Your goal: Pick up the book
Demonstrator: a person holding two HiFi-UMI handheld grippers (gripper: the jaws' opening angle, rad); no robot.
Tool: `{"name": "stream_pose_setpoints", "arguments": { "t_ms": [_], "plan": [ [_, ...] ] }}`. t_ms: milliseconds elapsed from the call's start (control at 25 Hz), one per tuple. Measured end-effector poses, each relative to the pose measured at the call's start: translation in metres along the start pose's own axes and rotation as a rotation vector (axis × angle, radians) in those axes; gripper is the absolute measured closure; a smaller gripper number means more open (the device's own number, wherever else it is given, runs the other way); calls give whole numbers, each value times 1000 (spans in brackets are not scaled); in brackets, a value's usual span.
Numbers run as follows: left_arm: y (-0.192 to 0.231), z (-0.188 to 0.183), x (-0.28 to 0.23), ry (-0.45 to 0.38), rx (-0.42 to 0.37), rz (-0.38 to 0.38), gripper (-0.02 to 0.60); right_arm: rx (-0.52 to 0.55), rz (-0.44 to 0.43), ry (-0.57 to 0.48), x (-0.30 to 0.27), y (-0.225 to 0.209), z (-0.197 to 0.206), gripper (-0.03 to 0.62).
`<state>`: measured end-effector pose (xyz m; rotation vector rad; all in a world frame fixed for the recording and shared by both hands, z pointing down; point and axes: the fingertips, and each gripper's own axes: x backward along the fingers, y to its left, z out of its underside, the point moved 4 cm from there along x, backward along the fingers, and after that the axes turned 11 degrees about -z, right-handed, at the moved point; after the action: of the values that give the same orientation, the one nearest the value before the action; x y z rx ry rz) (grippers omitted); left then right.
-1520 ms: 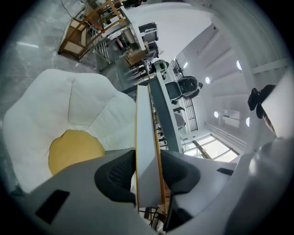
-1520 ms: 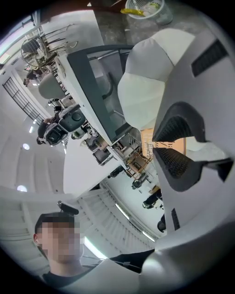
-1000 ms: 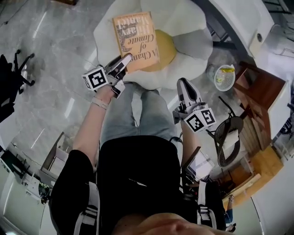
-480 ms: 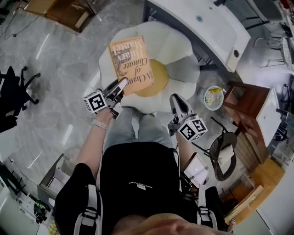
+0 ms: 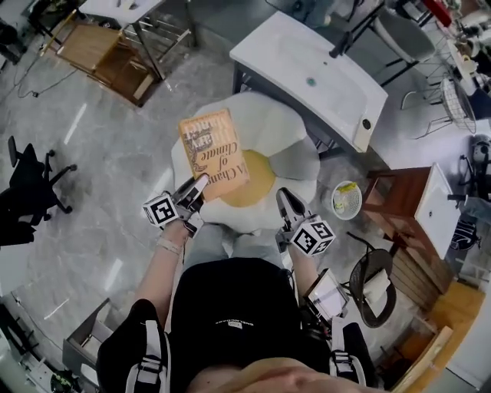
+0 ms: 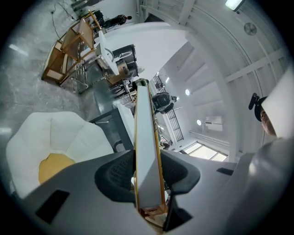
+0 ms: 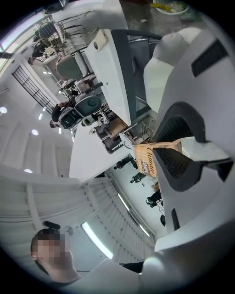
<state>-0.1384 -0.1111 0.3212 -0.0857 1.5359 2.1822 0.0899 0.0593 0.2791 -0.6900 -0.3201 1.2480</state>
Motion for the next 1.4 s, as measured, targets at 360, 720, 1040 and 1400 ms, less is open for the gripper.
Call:
{"name": "stream_pose_setpoints", "arguments": {
  "t_ms": [360,720,1040,1400],
  "plan": [
    [-65,-14,30,-53,197,123,419,-11,1,-45,12,26,-33,545],
    [-113,-39,42,-47,143,192,419,-9,-1,-100,12,50,-67,545],
    [-155,-38,34,-31,138,234,419,13,5,-128,33,58,-97,545],
    [-172,-39,20,-4,111,273,419,13,37,-187,44,49,-114,545]
  ]
}}
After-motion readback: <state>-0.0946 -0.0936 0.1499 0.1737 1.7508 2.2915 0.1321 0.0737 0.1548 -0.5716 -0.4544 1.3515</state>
